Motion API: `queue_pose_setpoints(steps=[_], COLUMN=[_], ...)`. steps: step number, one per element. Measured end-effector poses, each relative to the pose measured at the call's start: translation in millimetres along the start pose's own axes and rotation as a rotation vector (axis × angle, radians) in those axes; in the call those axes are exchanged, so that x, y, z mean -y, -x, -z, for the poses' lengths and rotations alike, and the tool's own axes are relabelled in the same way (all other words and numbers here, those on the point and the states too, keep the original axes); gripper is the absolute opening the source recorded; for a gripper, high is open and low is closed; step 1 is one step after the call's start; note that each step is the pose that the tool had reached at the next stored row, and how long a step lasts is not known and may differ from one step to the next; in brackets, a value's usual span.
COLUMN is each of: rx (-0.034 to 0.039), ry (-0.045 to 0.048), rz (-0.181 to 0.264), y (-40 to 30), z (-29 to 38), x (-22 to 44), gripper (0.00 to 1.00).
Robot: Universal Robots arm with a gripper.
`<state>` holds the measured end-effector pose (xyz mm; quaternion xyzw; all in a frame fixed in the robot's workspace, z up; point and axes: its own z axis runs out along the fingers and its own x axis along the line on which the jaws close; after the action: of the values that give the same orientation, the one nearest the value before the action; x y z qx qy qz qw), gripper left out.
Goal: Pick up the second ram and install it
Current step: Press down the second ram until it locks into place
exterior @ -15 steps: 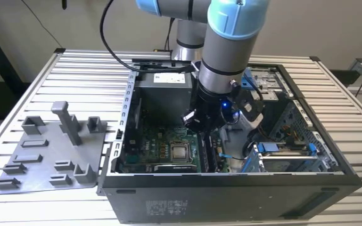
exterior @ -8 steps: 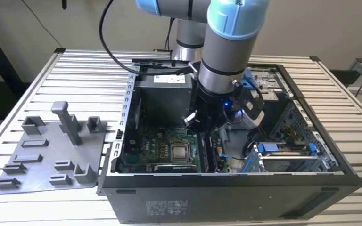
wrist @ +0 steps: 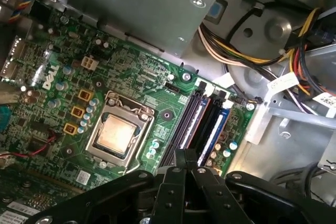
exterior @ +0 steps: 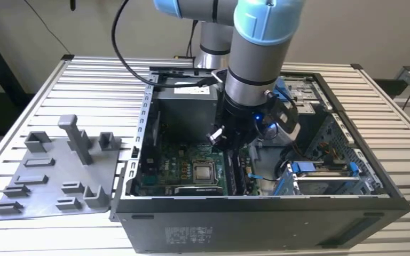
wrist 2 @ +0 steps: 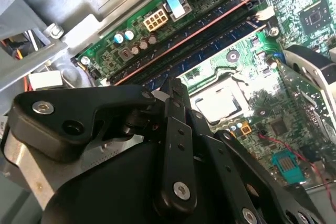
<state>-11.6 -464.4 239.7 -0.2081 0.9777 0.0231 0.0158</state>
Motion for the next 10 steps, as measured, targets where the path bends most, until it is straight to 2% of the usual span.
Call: queue_pose_setpoints(steps=[10], rx=[-0.0023], ry=[0.0026], rz=[0.071], y=[0.0], z=[0.0], x=[0.0], gripper=[0.11])
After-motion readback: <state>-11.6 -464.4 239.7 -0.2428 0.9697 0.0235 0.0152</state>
